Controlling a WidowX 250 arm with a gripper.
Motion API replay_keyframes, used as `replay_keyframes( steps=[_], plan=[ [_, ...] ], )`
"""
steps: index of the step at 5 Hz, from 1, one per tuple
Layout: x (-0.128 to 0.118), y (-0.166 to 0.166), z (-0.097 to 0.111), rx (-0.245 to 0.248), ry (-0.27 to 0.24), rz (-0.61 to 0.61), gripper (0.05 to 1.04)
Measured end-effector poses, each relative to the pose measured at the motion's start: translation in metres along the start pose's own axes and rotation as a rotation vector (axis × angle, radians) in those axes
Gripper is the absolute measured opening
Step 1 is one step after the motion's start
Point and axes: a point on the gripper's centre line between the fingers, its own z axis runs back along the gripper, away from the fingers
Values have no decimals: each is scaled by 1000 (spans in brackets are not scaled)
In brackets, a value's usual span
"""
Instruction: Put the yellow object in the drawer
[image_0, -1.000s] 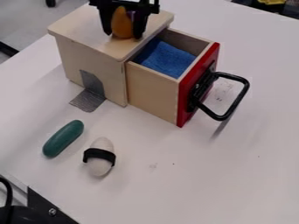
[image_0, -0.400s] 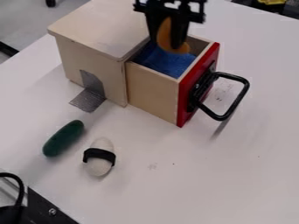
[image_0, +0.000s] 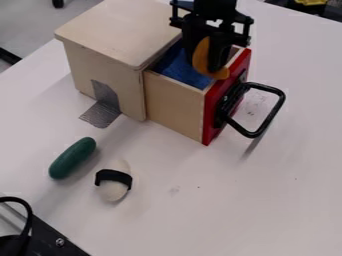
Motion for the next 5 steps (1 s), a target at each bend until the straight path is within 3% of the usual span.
replay_keyframes(
  steps=[1,3,4,5],
  plan=[
    [-4,11,-3,29,16,4,409],
    [-9,42,-3,36,24,68,409],
    [-7,42,-18,20,70,66,478],
    [-6,37,-20,10,70,54,808]
  ],
)
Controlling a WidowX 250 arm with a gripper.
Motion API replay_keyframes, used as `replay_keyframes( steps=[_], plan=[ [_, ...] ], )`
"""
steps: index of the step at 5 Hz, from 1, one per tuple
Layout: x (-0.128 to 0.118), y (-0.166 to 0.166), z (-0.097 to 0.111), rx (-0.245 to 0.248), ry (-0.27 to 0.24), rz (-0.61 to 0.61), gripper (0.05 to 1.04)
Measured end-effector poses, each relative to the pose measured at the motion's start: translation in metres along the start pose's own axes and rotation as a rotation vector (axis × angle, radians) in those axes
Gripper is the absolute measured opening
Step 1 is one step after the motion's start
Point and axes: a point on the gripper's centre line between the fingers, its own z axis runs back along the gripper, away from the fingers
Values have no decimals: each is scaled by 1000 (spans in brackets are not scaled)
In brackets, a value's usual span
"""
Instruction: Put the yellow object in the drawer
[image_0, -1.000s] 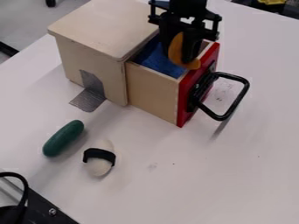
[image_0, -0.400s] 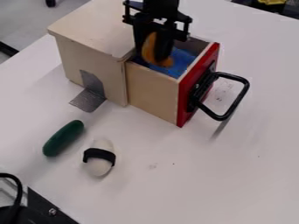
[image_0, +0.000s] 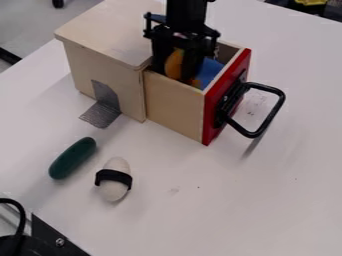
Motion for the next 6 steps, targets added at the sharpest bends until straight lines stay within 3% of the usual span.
replay_keyframes(
  steps=[1,2,3,4,5,6],
  plan=[
    [-1,-10,-5,-10,7,-23,998],
    [-1,-19,-5,-14,7,-45,999],
    [-5,-34,14,-4,-23,-70,1000],
    [-13,-36,50,7,-102,-35,1000],
    [-15,-37,68,9,-131,-4,1000],
    [-17,-38,69,2,-124,8,1000]
  ],
)
